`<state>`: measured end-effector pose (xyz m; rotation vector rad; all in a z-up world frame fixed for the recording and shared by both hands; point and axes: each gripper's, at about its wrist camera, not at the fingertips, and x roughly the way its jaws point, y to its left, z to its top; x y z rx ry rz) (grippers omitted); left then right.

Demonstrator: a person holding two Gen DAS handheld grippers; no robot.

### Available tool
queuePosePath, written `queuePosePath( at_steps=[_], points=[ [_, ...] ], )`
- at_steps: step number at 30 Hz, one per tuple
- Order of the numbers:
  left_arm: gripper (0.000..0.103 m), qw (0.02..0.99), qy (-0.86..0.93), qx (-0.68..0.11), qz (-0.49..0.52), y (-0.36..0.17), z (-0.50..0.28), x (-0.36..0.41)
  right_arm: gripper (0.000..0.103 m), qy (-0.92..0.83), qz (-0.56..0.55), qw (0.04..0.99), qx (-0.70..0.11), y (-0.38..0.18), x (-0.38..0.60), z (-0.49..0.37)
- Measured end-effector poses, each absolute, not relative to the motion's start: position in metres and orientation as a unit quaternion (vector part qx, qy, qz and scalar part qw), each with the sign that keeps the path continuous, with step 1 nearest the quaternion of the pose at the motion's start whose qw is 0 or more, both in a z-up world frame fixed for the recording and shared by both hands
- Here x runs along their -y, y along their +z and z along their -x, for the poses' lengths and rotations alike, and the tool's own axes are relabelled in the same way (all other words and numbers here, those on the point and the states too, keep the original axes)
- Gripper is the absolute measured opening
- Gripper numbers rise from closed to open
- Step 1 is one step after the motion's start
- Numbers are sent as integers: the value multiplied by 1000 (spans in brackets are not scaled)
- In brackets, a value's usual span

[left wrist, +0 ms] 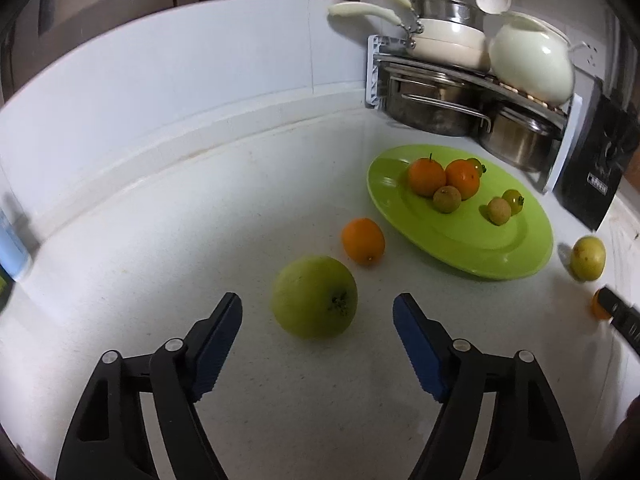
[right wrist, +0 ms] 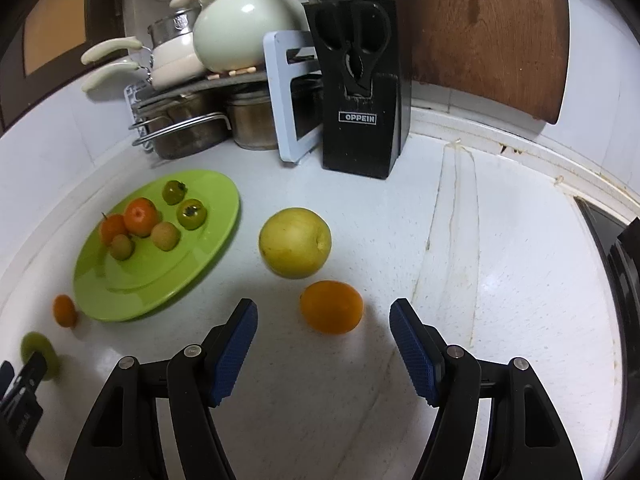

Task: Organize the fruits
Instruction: 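Grasp the large green apple with the left tool while the right tool grasps an orange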

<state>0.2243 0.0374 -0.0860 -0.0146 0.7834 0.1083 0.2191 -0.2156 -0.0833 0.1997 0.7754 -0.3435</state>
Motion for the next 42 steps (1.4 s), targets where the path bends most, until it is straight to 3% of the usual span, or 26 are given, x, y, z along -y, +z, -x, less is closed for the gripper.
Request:
queuePosePath(
  at_steps=[11, 18, 25, 42],
  points=[
    [57, 920, 55, -389, 2, -95, -234, -37, 69, -186, -106, 894, -394, -94, 222, -234],
    [51, 918, 60, -393, 5, -98, -238, -39, 57, -182, -108, 891, -401, -96, 221, -238],
    [50, 918, 58, -392, 2, -98, -239, -38, 39, -174, -113, 888, -410, -100, 223, -240],
    [50, 926, 8, -378, -1, -84, -223, -36, 39, -95, -88, 908, -398, -81, 202, -227]
  ],
)
